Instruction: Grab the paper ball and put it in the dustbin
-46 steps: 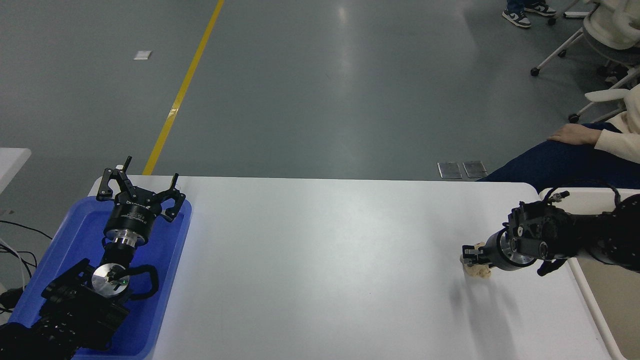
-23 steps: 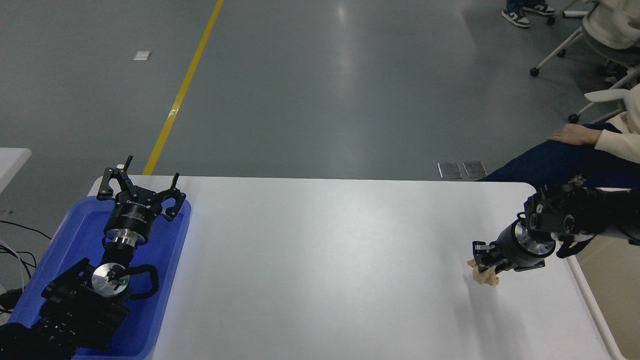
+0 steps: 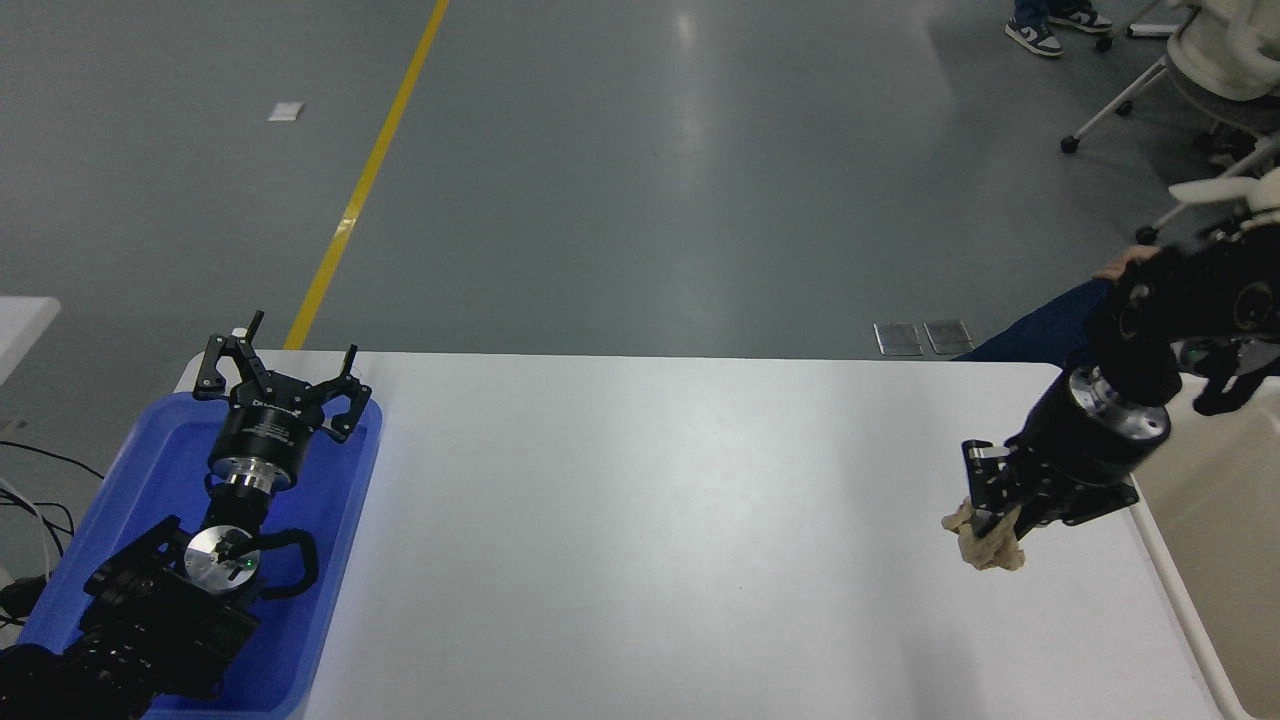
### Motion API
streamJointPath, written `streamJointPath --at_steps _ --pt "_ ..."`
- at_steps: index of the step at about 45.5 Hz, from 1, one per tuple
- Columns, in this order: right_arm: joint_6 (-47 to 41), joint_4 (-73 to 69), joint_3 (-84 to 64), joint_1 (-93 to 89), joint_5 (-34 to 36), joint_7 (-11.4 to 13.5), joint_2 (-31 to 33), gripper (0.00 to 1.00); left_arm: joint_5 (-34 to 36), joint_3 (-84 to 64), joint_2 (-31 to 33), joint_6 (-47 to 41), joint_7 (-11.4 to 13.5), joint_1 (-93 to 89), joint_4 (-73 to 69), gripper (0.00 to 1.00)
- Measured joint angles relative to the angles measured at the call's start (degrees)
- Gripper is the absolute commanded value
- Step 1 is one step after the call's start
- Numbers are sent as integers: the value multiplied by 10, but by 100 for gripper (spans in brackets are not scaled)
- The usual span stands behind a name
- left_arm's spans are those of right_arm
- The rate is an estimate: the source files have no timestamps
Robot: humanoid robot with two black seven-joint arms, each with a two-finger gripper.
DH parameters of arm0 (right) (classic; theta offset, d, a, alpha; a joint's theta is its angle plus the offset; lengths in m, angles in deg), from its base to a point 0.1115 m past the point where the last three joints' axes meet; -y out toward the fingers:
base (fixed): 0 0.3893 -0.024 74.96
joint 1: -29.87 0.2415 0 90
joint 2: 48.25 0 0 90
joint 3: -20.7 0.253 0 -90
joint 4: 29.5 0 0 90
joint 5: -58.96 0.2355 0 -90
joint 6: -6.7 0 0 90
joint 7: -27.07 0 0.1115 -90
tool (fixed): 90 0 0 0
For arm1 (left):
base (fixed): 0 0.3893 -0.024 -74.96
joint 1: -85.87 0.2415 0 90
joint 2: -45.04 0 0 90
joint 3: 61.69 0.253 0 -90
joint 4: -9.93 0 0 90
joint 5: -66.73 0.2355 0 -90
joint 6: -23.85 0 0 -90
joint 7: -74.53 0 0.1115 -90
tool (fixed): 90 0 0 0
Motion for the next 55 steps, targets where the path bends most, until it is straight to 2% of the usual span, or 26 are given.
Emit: streamJointPath --at_steps 26,47,55 --pt "-17 -65 -80 230 13 -1 4 0 0 0 0 0 1 1 0 100" --pt "-18 -73 -108 278 14 -2 6 0 -1 0 0 0 1 1 0 100" --pt "-19 -69 -132 273 9 -1 29 0 -1 -1 0 0 1 1 -1 100"
